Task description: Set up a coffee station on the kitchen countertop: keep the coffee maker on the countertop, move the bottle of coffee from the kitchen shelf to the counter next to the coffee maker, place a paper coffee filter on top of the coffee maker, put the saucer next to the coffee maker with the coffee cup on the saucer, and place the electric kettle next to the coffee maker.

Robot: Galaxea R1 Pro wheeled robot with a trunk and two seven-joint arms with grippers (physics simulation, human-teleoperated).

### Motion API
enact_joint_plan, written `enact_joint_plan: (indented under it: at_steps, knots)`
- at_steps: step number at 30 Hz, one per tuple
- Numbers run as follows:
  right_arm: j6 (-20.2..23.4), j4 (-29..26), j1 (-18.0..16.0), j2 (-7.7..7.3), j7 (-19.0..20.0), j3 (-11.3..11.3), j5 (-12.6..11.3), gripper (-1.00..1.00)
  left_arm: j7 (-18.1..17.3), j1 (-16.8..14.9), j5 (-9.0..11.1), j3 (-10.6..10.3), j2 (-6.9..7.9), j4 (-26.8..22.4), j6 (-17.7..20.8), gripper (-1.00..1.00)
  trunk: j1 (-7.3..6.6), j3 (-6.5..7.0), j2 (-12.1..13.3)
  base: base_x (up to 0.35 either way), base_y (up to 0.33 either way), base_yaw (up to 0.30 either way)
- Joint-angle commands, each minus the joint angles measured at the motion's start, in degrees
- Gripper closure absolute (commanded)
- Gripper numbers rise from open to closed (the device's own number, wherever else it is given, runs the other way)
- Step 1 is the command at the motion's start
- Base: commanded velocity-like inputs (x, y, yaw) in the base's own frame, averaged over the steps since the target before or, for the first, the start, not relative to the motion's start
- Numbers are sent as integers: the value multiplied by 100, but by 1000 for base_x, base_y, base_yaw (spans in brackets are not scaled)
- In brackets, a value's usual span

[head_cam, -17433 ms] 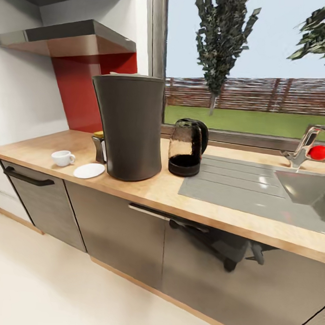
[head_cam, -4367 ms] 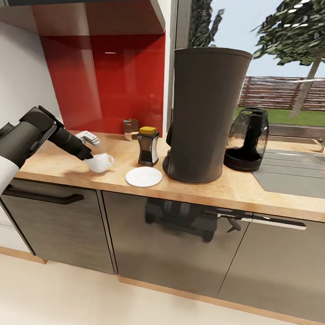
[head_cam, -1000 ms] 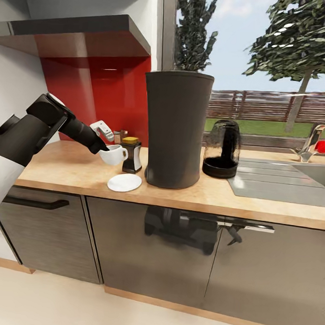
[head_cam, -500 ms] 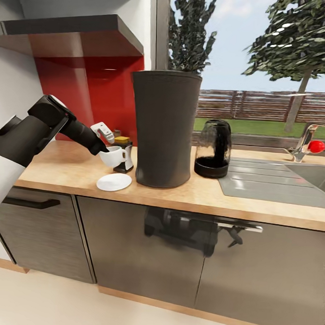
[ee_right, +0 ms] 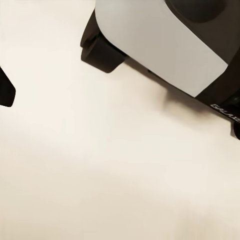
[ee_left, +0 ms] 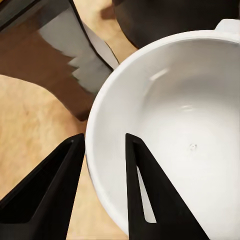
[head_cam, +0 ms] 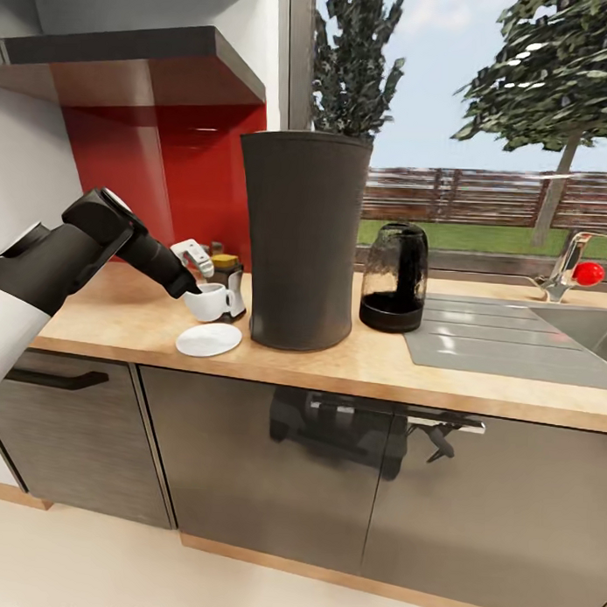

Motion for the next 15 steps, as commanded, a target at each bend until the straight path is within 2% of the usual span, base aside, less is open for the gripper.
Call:
enact_joint_plan:
  at_steps: [1,15]
  knots:
    - [-27,22,-12,2,22,49,-55,-100,-56,-5,-59,-6,6,-4,39,100,-1,-13,-3,0,0,0]
    - [-30,22,-12,2,22,49,-56,-100,-56,-1,-59,-5,8,-1,39,100,-1,-116,-3,0,0,0]
